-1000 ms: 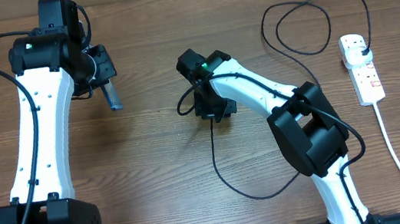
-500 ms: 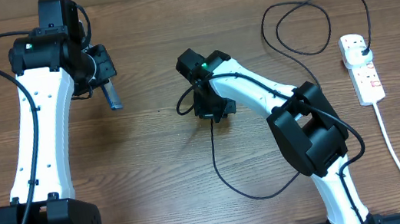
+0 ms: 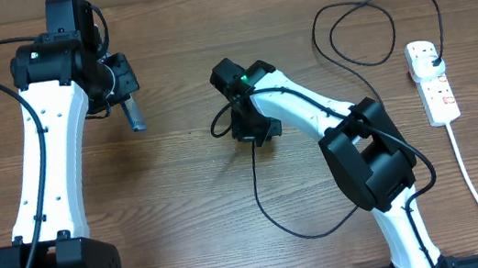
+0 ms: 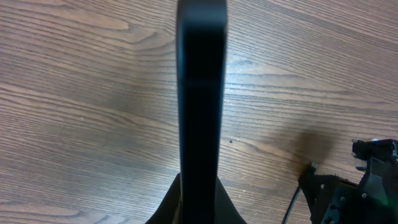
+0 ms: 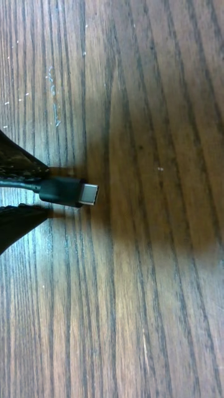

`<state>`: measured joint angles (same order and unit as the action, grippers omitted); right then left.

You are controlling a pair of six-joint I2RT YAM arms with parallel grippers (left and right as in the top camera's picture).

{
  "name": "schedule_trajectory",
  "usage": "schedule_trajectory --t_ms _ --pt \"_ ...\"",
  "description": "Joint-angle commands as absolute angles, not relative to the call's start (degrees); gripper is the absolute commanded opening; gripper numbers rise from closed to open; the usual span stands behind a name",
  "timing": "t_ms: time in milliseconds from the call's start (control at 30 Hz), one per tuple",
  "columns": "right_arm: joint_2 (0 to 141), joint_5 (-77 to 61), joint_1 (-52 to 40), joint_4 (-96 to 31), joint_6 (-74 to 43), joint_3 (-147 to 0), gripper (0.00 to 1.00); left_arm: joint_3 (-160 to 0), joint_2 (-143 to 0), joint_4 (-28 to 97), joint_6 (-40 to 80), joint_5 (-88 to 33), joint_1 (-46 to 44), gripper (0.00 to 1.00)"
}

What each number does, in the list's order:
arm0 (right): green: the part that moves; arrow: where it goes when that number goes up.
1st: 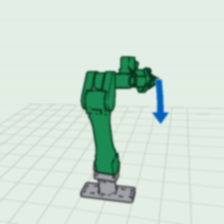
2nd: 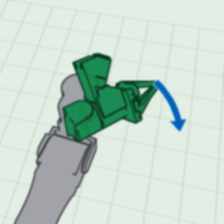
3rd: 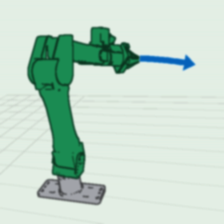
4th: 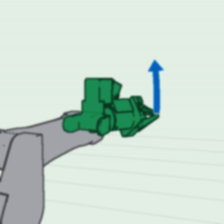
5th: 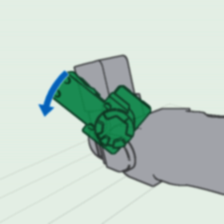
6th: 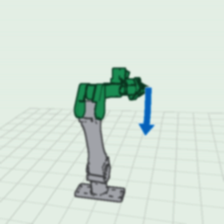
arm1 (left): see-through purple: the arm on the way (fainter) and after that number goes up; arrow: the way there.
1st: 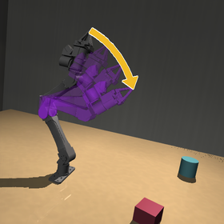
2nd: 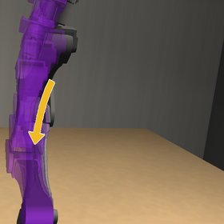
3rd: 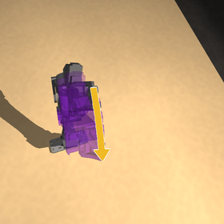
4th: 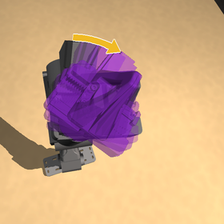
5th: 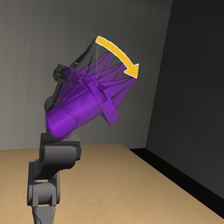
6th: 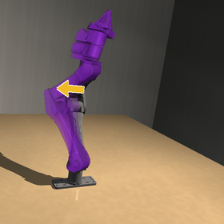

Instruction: Plug charger to phone and switch on socket

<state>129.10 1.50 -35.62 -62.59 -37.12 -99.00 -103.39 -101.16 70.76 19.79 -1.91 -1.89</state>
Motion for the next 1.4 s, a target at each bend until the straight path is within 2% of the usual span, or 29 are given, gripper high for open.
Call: schedule_trajectory --t_ms 0,1000,1133,1367 --pt "132.0 3.0 -35.2 -61.8 -37.5 -98.6 0.13 -103.5 -100.6 70.4 21.0 -2.5 -2.3 0.04" --pt "131.9 2.9 -34.4 -60.1 -37.0 -98.8 0.04 -103.5 -100.8 70.1 21.0 -2.6 -2.3 0.04" --pt "131.7 0.5 -32.9 -60.1 -33.7 -99.8 0.04 -103.5 -101.1 69.8 21.0 -2.7 -2.3 0.04" --pt "128.6 -10.3 -27.4 -58.6 -25.3 -101.7 0.04 -103.5 -101.3 66.4 19.2 -15.2 -2.3 0.04"
